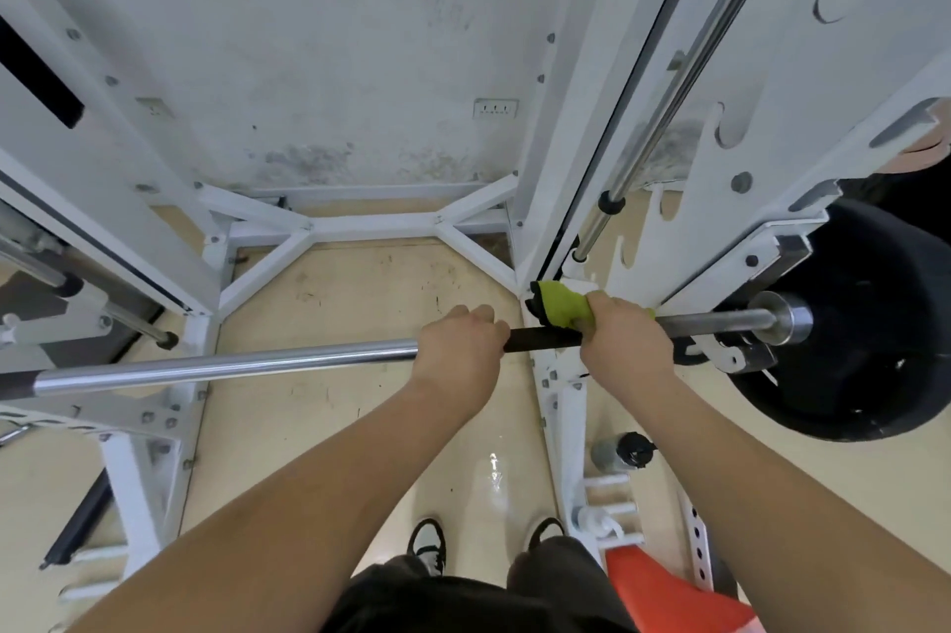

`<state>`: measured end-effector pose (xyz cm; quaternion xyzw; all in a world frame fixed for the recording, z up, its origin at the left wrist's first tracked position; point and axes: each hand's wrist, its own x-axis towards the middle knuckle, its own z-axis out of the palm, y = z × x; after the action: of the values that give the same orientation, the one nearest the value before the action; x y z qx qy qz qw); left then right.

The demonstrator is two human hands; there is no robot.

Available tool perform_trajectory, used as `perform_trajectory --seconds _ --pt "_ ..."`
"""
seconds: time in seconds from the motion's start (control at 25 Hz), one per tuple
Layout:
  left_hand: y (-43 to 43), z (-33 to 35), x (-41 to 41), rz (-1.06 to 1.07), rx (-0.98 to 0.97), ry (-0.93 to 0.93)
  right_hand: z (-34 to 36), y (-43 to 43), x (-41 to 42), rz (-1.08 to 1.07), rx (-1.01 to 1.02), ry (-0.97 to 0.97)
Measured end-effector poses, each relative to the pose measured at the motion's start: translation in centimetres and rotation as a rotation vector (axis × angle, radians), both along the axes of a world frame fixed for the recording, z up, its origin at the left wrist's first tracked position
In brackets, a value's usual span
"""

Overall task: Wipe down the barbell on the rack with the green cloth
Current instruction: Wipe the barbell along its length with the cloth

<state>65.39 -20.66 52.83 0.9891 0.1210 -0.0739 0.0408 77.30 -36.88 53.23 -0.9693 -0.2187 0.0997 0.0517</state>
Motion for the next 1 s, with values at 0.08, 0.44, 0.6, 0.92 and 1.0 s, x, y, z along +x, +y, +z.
perform_trajectory --seconds 0.08,0.44,0.6,0.92,1.0 --pt "-0.2 0.1 0.0 0.005 -0.014 -0.009 0.6 2.2 1.2 0.0 -0.107 0.116" --pt "-1.1 -0.1 -0.1 0.085 -0.044 -0.024 2.6 -2.7 -1.9 0.138 0.041 0.015" --pt "-1.6 0.0 -0.2 0.102 -0.048 -0.023 1.6 -1.8 -0.2 0.144 0.0 0.018" --pt "-1.4 -0.9 -0.4 0.093 -0.03 -0.091 2.1 0.3 0.0 0.186 -0.174 -0.034" --pt "-1.2 -1.4 -0.5 0.096 -0.014 -0.106 2.1 -2.7 -1.9 0.254 -0.009 -0.19"
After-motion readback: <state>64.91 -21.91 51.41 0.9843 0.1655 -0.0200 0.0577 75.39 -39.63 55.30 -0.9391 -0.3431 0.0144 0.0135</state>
